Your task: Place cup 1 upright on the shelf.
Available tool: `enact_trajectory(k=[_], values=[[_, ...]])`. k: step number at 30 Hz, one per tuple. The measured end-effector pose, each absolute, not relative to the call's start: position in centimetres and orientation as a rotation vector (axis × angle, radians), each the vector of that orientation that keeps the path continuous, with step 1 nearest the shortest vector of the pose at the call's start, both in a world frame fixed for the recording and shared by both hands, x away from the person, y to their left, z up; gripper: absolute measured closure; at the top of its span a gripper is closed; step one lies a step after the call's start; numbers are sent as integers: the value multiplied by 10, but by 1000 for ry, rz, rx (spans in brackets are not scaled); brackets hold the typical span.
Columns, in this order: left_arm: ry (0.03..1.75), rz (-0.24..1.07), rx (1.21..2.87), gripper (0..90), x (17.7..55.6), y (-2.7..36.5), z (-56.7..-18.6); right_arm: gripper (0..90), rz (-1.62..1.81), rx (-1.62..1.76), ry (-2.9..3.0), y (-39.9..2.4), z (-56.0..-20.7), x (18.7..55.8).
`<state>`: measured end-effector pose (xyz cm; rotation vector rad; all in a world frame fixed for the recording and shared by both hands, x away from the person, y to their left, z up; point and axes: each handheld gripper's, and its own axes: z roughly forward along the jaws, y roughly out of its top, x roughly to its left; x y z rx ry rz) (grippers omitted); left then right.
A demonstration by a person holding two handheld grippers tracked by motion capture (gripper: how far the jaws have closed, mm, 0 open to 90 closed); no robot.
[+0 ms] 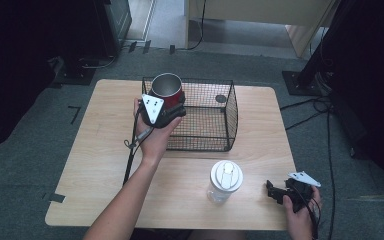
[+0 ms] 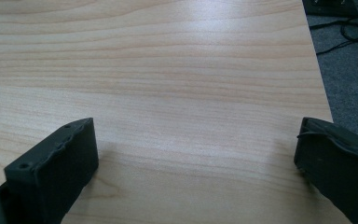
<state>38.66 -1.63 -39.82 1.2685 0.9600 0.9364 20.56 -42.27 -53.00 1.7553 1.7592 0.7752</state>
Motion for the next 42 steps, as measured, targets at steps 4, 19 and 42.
enact_trajectory(k=[4,19,42], values=[[982,940,1285,79,398,-19,-405,0,775,1755,1759,-423,-530,206],[1005,939,1366,79,432,-29,-424,0,775,1755,1759,-423,-530,206],[1174,869,1641,78,460,-35,-452,0,775,1754,1760,-423,-530,206]])
